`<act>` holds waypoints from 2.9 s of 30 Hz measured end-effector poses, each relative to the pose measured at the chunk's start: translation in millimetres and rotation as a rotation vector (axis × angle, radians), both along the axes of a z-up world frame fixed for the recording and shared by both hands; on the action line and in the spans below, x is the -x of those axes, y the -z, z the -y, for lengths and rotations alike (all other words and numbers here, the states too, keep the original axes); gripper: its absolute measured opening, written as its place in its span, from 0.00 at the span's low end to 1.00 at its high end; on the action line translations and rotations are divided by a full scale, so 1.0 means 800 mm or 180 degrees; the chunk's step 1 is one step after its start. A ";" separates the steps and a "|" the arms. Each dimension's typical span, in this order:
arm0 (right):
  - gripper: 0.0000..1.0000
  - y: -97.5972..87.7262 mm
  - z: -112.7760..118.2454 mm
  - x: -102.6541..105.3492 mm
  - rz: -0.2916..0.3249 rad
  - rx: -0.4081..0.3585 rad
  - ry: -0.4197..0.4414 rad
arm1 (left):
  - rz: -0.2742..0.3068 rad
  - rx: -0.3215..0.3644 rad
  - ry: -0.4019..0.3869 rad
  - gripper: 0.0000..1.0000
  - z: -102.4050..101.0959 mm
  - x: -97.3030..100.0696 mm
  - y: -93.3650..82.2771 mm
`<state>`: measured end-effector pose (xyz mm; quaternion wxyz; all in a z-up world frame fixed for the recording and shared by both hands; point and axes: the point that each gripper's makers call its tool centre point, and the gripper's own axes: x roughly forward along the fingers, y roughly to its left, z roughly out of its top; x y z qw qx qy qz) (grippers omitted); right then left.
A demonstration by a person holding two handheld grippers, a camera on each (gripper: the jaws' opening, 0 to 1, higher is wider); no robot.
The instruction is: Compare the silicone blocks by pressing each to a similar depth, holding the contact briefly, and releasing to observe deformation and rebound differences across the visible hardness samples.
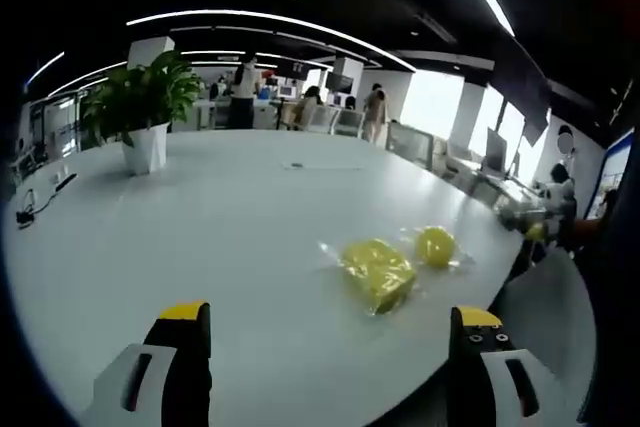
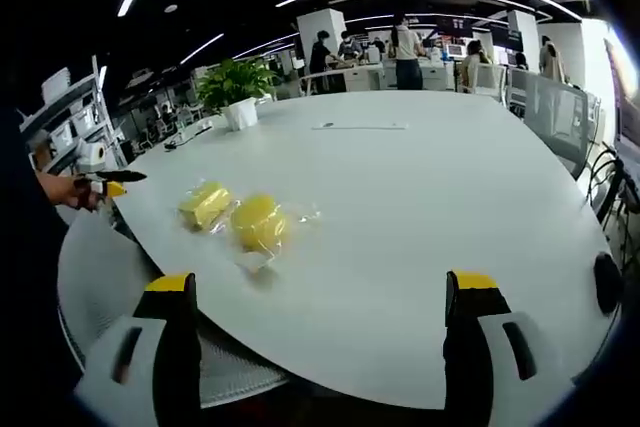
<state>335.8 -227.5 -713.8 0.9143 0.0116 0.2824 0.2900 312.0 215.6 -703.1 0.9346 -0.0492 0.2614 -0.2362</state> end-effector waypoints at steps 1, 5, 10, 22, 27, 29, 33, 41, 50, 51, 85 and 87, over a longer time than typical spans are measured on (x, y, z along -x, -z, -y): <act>0.96 0.000 -0.001 0.001 0.0006 0.0003 -0.0011 | -0.0002 -0.0001 -0.0002 1.00 0.000 0.000 0.001; 0.96 -0.001 0.000 0.007 0.0018 0.0000 -0.0005 | 0.0001 -0.0013 0.0004 1.00 0.002 0.004 0.002; 0.96 -0.002 0.004 0.013 0.0029 -0.0015 0.0044 | 0.0042 0.0016 0.0001 1.00 0.008 0.008 -0.006; 0.96 -0.008 0.007 0.008 0.0095 -0.0016 0.0059 | 0.0077 0.0087 -0.0017 1.00 0.006 0.009 -0.020; 0.96 -0.012 0.007 0.005 0.0118 -0.0029 0.0076 | 0.0086 0.0129 -0.0030 1.00 0.007 -0.001 -0.021; 0.96 -0.014 0.008 0.007 0.0130 -0.0022 0.0070 | 0.0085 0.0135 -0.0006 1.00 0.012 -0.002 -0.020; 0.96 -0.009 0.012 0.011 0.0101 -0.0031 0.0108 | 0.0091 0.0153 0.0009 1.00 0.021 0.004 -0.020; 0.96 -0.027 -0.002 0.011 0.0016 -0.0086 0.0078 | -0.0053 0.0170 -0.0110 1.00 0.010 0.030 -0.040; 0.96 -0.026 0.008 0.009 0.0100 -0.0103 0.0127 | 0.0108 0.0123 -0.0086 1.00 0.001 -0.002 -0.050; 0.96 -0.025 0.006 0.011 0.0091 -0.0121 0.0115 | 0.0120 0.0125 -0.0096 1.00 0.004 -0.002 -0.051; 0.96 -0.022 0.006 0.002 0.0292 -0.0137 0.0101 | -0.0381 0.0928 -0.0154 1.00 0.041 -0.017 -0.021; 0.96 -0.022 0.004 0.002 0.0288 -0.0143 0.0093 | -0.0423 0.0979 -0.0129 1.00 0.047 -0.021 -0.023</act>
